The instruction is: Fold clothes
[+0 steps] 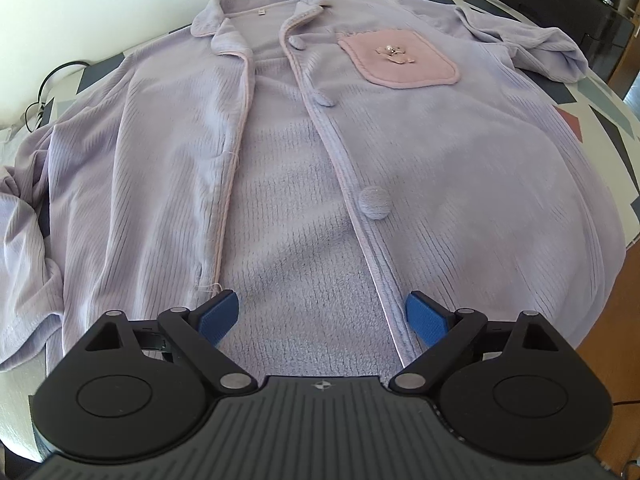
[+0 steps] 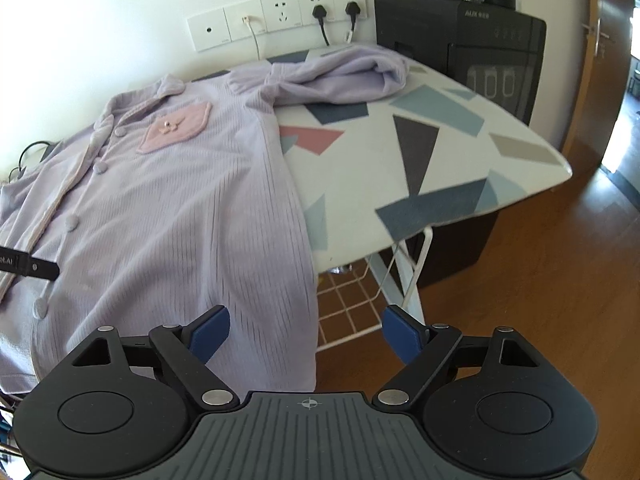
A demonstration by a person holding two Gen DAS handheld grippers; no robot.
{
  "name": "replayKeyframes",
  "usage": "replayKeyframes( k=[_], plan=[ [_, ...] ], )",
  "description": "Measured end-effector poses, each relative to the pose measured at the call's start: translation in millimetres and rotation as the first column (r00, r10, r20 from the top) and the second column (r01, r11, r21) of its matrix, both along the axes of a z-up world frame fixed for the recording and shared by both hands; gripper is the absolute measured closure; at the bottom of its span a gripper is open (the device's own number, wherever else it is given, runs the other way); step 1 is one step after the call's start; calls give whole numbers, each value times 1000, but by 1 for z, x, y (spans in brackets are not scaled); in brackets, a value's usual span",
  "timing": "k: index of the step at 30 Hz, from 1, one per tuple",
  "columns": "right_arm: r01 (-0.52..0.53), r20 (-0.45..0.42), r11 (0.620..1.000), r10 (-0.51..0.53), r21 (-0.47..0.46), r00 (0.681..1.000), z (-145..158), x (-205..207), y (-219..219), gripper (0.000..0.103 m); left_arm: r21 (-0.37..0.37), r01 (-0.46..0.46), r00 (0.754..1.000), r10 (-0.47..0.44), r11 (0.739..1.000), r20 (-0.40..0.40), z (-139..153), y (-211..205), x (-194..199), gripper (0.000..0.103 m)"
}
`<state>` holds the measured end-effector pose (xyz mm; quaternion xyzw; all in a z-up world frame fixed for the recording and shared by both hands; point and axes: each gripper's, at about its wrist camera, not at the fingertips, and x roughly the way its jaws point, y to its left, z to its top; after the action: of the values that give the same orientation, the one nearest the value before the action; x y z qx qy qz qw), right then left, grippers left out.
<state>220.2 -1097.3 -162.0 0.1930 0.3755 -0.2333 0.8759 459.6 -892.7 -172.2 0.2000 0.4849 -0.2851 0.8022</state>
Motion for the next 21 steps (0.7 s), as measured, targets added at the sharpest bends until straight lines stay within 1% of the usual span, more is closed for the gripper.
replayKeyframes(
  k=[4, 7, 11, 15, 21],
  plan=[
    [30, 19, 999, -30, -36, 999, 10, 4, 2, 4, -14, 7, 1000, -7, 1000, -14, -1, 4, 2, 8],
    [60, 27, 997, -59, -51, 998, 16, 9, 5, 1, -26, 19, 999, -20, 999, -33, -5, 7, 8, 5],
    [82, 19, 995, -81, -56, 997, 20, 15, 11, 1, -47, 28, 997, -32, 998, -69, -9, 11, 15, 2],
    [116, 8, 992, -116, -47, 993, 20, 22, 18, 1, -61, 58, 994, -63, 996, -85, -12, 13, 20, 0],
    [134, 1, 989, -134, -55, 991, 18, 35, 29, 1, -76, 103, 989, -110, 992, -94, -15, 13, 25, 0]
  ],
)
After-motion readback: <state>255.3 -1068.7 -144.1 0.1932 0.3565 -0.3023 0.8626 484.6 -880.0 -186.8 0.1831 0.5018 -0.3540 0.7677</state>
